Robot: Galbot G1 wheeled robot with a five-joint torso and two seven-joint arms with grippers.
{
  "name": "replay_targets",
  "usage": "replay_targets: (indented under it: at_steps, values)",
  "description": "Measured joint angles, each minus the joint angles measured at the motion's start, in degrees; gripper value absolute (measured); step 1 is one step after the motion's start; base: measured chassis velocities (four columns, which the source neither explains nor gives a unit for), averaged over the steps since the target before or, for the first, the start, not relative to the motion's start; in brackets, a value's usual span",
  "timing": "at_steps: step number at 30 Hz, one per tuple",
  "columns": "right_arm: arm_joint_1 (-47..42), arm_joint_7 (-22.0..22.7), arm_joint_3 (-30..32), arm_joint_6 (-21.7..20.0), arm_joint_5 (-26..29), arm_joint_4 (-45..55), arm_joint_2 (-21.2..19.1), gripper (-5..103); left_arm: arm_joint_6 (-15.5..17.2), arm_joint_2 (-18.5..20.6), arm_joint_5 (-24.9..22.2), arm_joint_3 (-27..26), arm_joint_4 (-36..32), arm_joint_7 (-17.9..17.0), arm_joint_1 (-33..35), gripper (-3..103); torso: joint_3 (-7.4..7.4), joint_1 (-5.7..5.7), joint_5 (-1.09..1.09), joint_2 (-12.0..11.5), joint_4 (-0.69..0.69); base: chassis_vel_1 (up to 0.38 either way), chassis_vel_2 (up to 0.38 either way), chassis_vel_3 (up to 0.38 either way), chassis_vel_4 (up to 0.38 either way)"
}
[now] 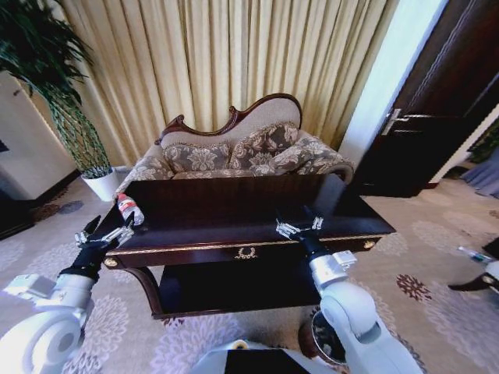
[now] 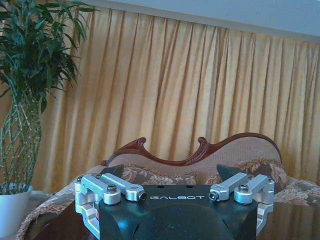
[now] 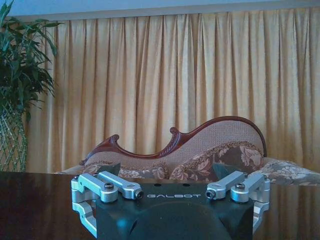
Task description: Move to the front of the table and place the trash on the table into the trash bin.
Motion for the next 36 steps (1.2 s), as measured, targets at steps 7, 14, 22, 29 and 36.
replay_targets:
  at_steps: [7,14,22,29,36]
  values:
    - [0.2,0.0,0.1,0.0,0.1,0.0,-0.1,100,-0.1,0.0,0.0,-0.2,0.0,0.0,0.0,100,0.00,0.00,0.00,0.0,0.00,0.000,0.000,0.000,0.000]
    - [0.3,0.2,0.2,0.0,0.3,-0.1,-0.2,100,-1.9,0.1,2.1,0.7,-0.1,-1.3,-0.1,100,0.00,0.00,0.00,0.0,0.00,0.000,0.000,0.000,0.000]
    - [0.9,1.3,0.3,-0.2,1.6,-0.7,-1.2,100,10.1,11.6,-4.2,3.8,-2.9,-18.2,-6.9,100,0.00,0.00,0.00,0.0,-0.03,0.000,0.000,0.000,0.000]
    - [0.5,1.7,0.0,-0.1,1.4,-2.0,-0.6,100,17.5,21.1,-16.6,6.5,-4.0,-36.5,-11.0,100,0.00,0.01,-0.01,0.0,0.01,0.000,0.000,0.000,0.000]
    - [1.1,1.4,-1.6,0.3,1.1,-4.9,-0.2,100,19.0,28.3,-26.1,9.2,7.1,-44.5,-21.7,100,0.01,0.01,-0.02,0.0,-0.01,0.000,0.000,0.000,0.000]
